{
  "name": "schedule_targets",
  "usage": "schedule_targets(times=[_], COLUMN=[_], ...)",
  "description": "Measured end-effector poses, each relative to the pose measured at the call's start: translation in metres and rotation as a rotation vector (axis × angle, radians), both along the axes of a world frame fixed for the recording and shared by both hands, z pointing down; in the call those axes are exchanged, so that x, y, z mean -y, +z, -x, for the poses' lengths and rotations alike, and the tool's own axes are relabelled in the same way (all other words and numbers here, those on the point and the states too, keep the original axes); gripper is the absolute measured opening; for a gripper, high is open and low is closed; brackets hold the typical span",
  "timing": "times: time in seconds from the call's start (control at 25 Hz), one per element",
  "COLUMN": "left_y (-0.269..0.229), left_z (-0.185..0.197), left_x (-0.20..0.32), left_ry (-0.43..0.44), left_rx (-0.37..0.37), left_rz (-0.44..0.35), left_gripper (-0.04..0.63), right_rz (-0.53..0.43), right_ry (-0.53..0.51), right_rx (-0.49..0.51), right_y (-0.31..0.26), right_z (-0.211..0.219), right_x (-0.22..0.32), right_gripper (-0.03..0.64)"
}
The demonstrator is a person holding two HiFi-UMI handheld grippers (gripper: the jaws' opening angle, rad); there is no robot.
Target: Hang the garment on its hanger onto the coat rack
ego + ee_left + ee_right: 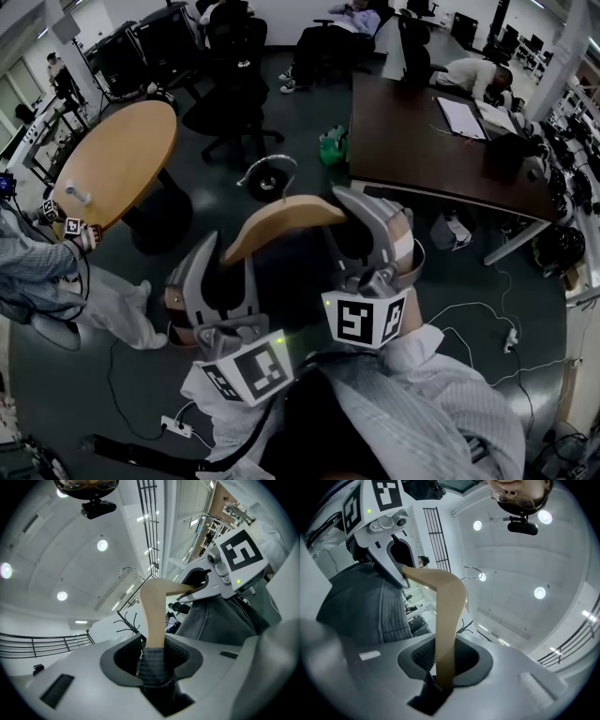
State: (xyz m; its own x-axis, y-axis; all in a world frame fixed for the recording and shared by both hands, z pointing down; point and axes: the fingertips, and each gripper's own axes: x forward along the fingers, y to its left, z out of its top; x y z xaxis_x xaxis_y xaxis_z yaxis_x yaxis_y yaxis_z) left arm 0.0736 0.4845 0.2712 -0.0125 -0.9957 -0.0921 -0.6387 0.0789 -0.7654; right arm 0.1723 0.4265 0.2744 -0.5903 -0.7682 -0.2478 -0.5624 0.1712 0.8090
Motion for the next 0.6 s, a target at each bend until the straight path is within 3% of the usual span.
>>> schedule_targets(times=[0.32, 0.6], left_y=[0.013, -0.005], left_z=[0.044, 0.079], left_x=[0.089, 0.219], left_ry=[-0.03, -0.064], left_rx=[-0.013, 0.002], left_rz=[0.023, 0.008], left_gripper=[0.127, 0.127], right_rz=[0.024, 0.007], right_ry=[-0.04, -0.08], right_rx=[-0.014, 0.002], right_y=[0.013, -0.005], right_z=[0.046, 0.083], right_x=[0.092, 0.225], right_gripper=[0.071, 0.071])
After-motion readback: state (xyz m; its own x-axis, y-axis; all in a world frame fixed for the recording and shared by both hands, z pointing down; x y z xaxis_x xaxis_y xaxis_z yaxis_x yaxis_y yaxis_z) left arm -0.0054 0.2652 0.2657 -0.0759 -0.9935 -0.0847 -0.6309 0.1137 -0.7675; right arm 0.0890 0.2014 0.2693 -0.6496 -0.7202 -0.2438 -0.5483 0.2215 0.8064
